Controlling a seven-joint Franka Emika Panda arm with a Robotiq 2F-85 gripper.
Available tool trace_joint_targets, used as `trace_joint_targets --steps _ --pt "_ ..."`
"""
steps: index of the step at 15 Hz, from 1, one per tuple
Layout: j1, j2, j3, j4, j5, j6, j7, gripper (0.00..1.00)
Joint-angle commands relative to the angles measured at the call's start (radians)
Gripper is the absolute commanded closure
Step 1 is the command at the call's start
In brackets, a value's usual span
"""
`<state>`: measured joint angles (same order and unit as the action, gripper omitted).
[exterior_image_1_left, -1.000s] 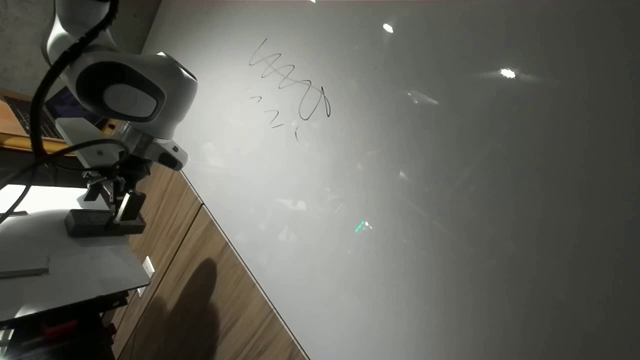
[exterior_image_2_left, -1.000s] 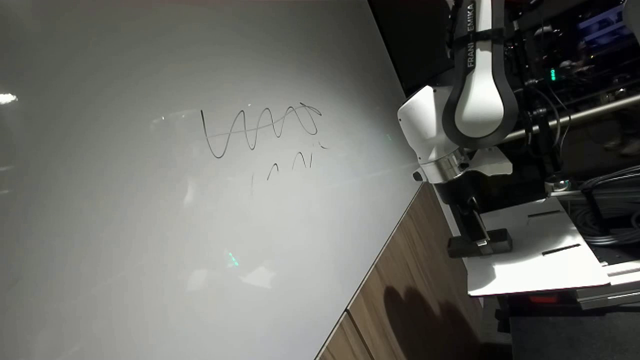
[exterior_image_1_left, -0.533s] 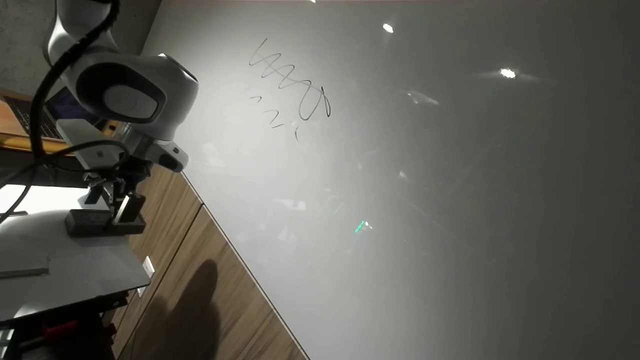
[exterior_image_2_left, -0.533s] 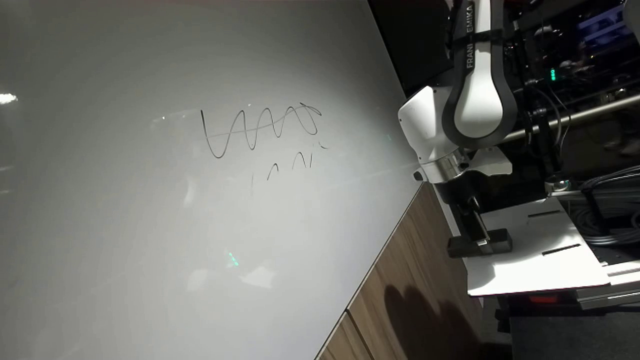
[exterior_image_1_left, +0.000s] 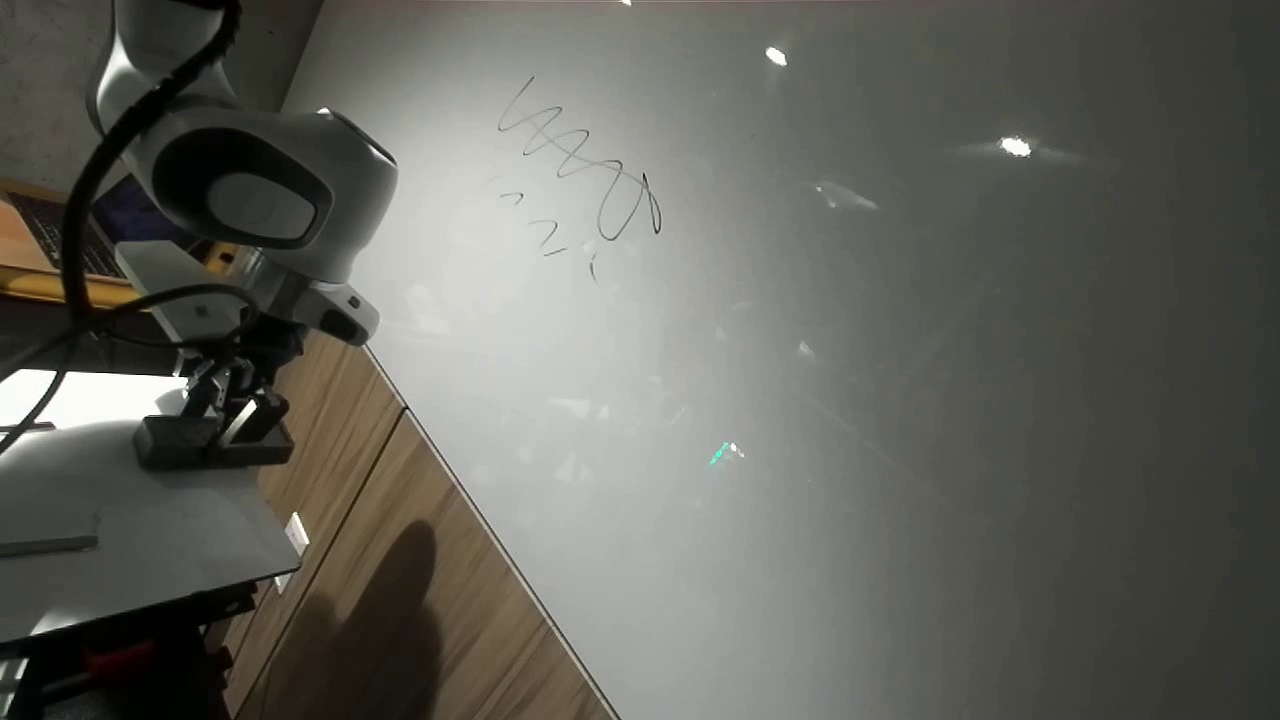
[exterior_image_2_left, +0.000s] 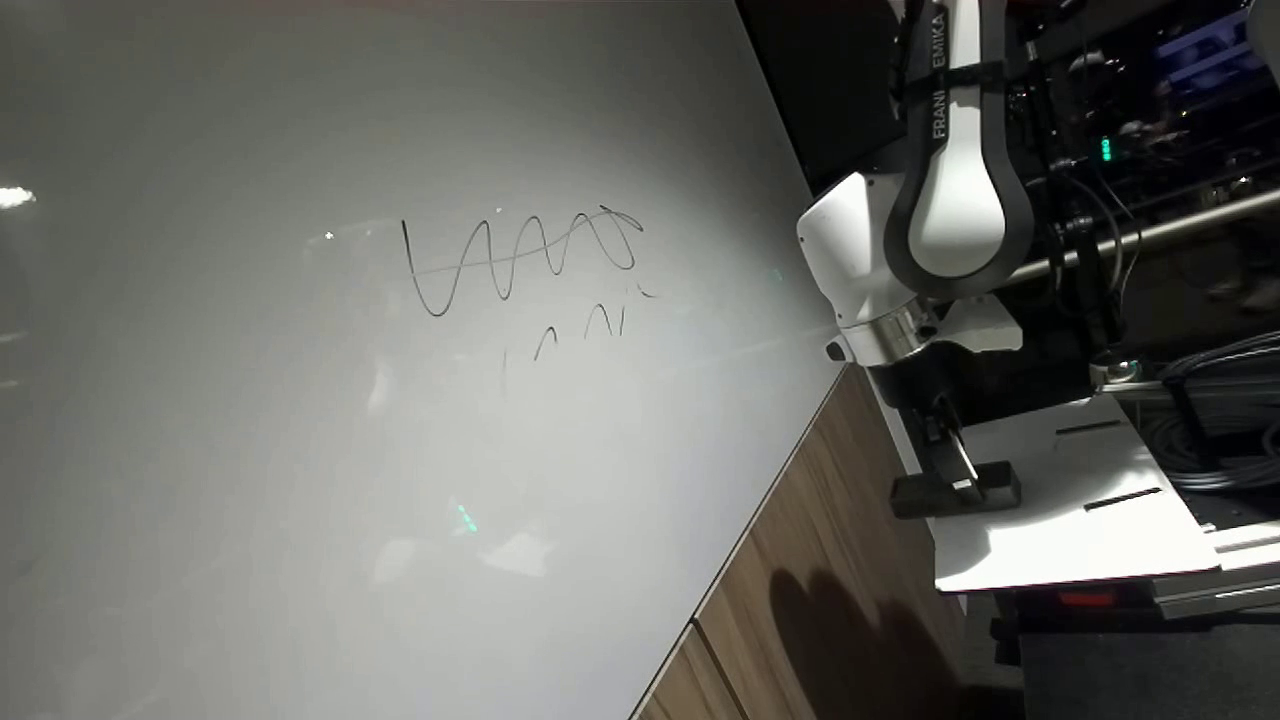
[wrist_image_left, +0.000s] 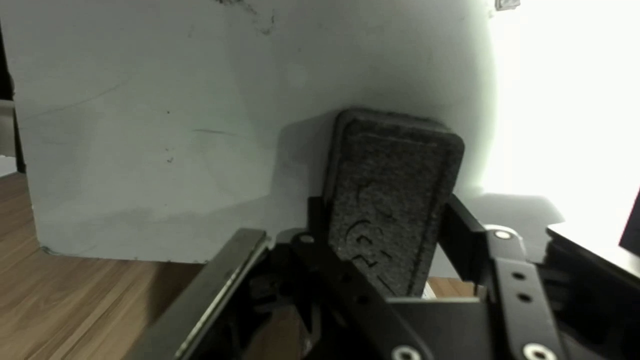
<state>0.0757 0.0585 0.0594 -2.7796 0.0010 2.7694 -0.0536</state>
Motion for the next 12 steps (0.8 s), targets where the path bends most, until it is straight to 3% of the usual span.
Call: trace_joint_targets --steps 1,8,11,12 --pt "-0.007 0.003 -0.007 0.001 -0.041 0.048 0.022 0.68" --pt "-0.053 -0.115 -0.044 0.026 -0.060 0.110 -0.009 0.68" --pt "-0.089 -0.282 -0.083 -0.037 -0.035 0.102 -0.069 0.68" --pt "-0.092 -0.282 -0.096 0.037 -0.022 0.062 -0.091 0.68"
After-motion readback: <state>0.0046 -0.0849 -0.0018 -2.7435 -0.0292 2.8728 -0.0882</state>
